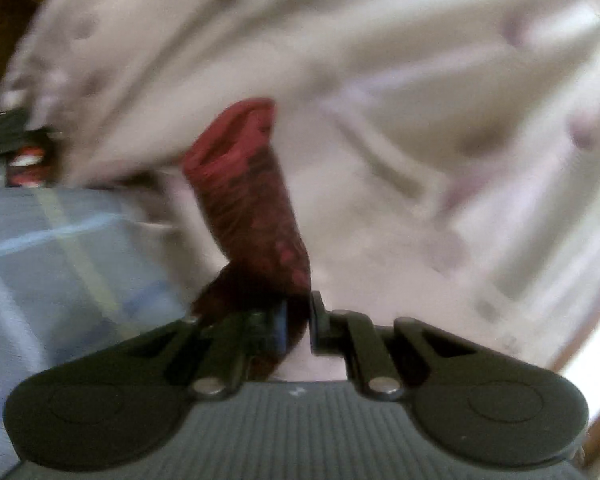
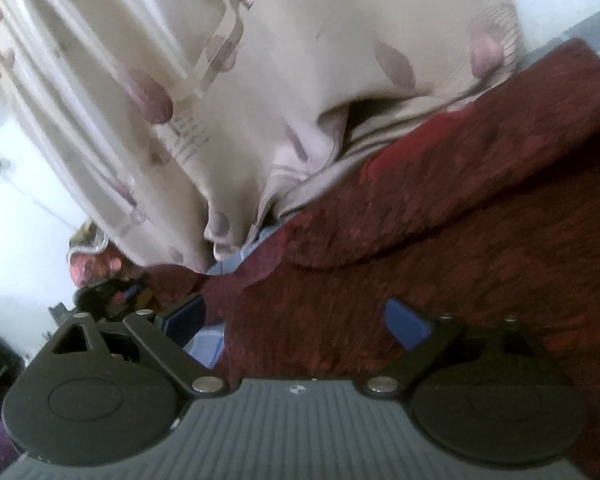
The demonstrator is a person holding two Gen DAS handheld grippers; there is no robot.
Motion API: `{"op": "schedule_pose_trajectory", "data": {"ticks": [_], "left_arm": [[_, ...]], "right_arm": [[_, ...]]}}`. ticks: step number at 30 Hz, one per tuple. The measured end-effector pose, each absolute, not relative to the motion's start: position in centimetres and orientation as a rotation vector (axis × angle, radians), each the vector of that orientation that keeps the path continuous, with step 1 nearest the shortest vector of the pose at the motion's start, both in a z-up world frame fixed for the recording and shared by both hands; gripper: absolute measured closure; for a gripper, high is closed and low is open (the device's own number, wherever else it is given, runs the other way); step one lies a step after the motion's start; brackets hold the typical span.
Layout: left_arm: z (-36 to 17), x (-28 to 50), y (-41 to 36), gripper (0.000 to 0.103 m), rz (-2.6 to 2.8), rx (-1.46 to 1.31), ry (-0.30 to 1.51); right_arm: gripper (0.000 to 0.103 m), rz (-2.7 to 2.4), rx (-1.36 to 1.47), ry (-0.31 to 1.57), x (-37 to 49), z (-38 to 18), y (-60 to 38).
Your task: Fold small clothes
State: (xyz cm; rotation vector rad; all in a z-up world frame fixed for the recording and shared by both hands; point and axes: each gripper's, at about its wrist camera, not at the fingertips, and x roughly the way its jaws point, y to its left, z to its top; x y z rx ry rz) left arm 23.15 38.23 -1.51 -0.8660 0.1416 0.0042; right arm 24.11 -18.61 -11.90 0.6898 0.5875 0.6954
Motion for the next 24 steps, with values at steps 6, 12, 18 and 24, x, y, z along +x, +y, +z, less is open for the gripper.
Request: {"op": "schedule_pose_trajectory", "data": {"ticks": [6, 12, 18, 24], "left_arm": [[1.5, 28.3, 27.4, 0.092, -0.210, -0.877, 0.186], [-0.7, 33.4, 15.3, 0.092, -0.380, -0.842, 0.310], [-5.1, 36.1, 6.2, 0.092, -0.440, -0.690, 0.463], [-7.1, 36.6, 2.8, 0.088, -0.500, -0.565, 0.529]], "right_arm": [[0.007, 0.638, 0.817, 0.512, 23.7, -10.7, -22.2], [0.004, 0.567, 0.875, 0.423, 23.4, -9.5, -27.6], [0.004, 0.493, 0.902, 0.399, 23.2, -10.4, -32.5], [0.004, 0.464, 0.921, 0.386, 23.1, -11.6, -35.2]]}}
